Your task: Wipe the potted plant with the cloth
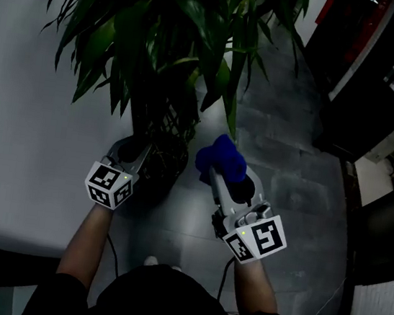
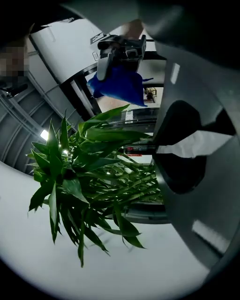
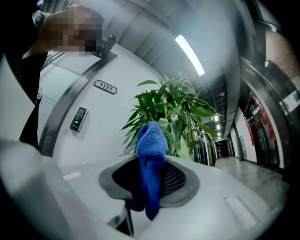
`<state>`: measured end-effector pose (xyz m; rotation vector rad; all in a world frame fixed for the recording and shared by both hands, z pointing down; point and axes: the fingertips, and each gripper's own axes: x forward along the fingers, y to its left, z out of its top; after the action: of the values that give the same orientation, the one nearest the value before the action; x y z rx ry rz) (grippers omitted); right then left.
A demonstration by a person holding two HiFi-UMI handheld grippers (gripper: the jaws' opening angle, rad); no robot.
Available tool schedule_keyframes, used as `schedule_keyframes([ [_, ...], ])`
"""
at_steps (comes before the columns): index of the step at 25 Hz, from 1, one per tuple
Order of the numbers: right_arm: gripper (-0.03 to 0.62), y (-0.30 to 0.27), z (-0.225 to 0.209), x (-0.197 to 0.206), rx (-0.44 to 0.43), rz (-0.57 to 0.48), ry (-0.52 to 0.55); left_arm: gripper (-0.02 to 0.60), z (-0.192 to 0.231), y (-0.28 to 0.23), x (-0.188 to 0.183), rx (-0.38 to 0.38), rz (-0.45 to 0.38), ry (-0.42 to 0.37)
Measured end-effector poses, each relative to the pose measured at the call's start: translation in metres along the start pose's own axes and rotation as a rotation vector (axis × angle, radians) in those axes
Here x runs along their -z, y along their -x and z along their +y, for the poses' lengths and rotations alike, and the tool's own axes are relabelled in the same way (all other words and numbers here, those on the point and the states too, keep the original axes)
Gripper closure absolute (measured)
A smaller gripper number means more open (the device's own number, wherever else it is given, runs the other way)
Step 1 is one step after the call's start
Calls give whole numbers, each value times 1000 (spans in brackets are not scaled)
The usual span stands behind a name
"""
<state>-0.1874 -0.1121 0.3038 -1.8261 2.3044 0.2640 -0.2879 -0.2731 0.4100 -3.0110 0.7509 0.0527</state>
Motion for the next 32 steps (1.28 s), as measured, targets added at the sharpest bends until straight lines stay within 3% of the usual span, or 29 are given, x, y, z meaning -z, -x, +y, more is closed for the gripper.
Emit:
schedule_keyframes([
  [8,482,10,-13,3,8,-6,-25,520,-25,-15,15,76,-18,61],
  [16,482,25,-55,19,-149,4,-48,535,-77,-44,8,222,-12,-8],
  [18,482,29,-68,18,-215,-7,-55,535,-84,-59,5,177,-21,-38],
  [23,482,35,-111,2,-404,-17,-70,535,-83,-89,-13,-60,-43,-68],
  [27,482,40,-149,-25,-501,-45,-103,535,-88,-101,-44,-202,-63,-79],
  [32,482,43,-170,-36,-567,-50,-19,540,-81,-95,-64,-320,-54,-84],
])
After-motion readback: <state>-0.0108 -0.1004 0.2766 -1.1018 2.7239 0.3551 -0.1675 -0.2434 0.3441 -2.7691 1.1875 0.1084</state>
